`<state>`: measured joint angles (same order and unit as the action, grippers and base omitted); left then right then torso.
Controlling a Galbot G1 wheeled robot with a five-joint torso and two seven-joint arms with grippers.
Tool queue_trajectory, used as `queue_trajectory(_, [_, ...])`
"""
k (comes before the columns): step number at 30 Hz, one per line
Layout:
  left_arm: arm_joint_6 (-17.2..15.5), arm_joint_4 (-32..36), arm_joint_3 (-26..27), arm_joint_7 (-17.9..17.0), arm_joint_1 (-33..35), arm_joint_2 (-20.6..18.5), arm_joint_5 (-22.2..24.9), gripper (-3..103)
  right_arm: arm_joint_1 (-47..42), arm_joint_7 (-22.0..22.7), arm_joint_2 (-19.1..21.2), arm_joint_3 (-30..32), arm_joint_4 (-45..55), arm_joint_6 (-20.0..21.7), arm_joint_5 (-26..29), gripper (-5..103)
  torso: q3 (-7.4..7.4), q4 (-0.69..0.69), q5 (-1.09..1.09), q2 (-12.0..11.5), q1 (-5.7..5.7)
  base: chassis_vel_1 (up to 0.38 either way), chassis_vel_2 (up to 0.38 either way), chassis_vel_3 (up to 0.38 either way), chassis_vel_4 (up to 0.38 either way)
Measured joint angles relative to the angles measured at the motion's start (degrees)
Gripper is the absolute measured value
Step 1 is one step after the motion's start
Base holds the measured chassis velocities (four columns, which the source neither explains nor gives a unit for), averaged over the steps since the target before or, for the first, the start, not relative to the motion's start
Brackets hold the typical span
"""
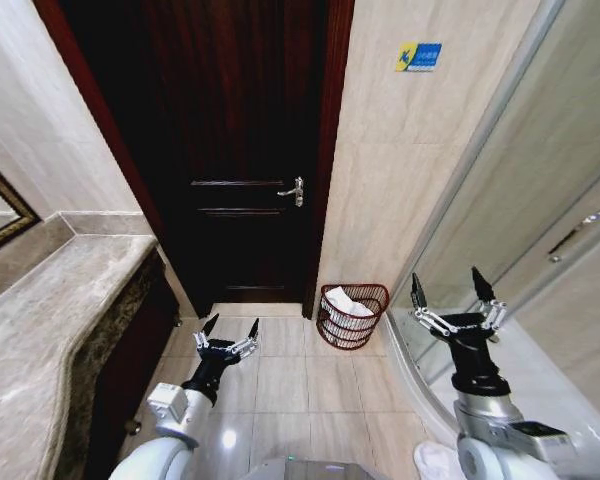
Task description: Discard the used towel into the hamper.
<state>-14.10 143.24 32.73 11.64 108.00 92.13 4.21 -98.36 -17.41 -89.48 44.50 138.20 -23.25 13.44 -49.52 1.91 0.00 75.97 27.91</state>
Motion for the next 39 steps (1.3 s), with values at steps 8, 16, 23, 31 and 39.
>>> queue_trajectory(8, [0.0, 0.0, 0.0, 0.0, 0.0, 0.0, 0.0, 100, -0.11, 0.35, -0.16, -0.02, -0.22, -0.95, -0.31, 100, 0.0, 0.0, -0.01, 0.01, 0.0, 0.065, -0.072, -0.064, 0.071])
queue_trajectory(16, [0.0, 0.0, 0.0, 0.0, -0.01, 0.0, 0.0, 100, 0.12, 0.94, -0.5, 0.01, -0.82, -2.91, -0.88, 100, 0.64, 0.0, 0.0, -1.21, -0.58, -0.012, 0.014, 0.009, -0.011])
queue_trajectory(23, [0.0, 0.0, 0.0, 0.0, 0.0, 0.0, 0.0, 100, -0.17, 1.37, -0.62, 0.22, -2.76, -5.28, -1.47, 100, 2.01, 0.0, 0.0, -3.68, -1.78, 0.0, 0.0, 0.0, 0.0])
queue_trajectory(31, [0.0, 0.0, 0.0, 0.0, 0.0, 0.0, 0.0, 100, -1.86, 2.58, -0.96, 0.82, -6.86, -7.92, -2.33, 100, 3.44, 0.0, -0.02, -6.28, -2.92, 0.0, 0.0, 0.0, 0.0])
queue_trajectory(39, [0.0, 0.0, 0.0, 0.0, 0.0, 0.0, 0.0, 100, -4.38, 5.03, 0.66, 1.03, -21.17, -10.25, -2.44, 100, 4.91, -0.01, 0.01, -9.0, -4.17, 0.0, 0.0, 0.0, 0.0])
